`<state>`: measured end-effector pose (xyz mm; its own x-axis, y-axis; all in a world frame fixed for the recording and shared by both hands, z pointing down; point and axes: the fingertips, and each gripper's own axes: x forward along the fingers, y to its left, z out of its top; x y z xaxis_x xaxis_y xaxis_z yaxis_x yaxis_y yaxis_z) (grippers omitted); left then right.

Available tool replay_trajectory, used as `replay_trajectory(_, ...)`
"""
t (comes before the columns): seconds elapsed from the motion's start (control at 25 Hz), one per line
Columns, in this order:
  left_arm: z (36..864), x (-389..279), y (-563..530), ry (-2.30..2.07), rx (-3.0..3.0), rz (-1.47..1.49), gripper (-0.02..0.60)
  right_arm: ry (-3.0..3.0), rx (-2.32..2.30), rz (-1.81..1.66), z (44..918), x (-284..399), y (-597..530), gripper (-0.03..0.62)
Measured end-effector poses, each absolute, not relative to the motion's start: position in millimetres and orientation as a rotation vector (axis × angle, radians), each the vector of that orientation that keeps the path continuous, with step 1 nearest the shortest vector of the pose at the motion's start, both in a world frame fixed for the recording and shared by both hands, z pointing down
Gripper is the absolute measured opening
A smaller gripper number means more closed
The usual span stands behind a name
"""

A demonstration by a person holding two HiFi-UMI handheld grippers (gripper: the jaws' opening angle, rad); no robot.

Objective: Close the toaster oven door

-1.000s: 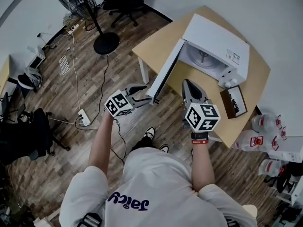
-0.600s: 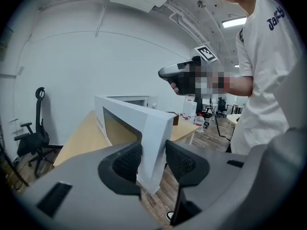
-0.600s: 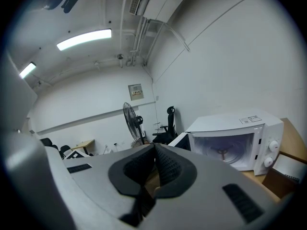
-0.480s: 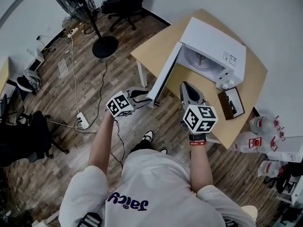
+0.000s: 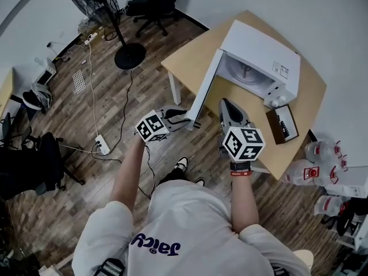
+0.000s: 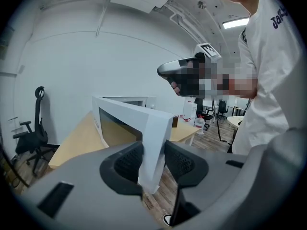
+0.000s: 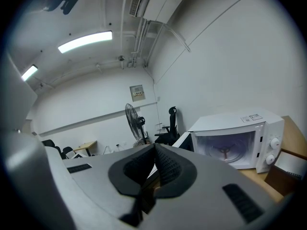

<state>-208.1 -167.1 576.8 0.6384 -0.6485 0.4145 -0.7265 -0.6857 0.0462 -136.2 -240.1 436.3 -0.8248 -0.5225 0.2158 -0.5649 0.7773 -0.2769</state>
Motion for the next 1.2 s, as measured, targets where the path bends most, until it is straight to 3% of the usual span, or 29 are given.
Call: replay_trajectory(1.2,580,-154,-179,-1.231,2.567,0.515,0.153,-2.881,0.877,0.589,439,-81,-237,0.015)
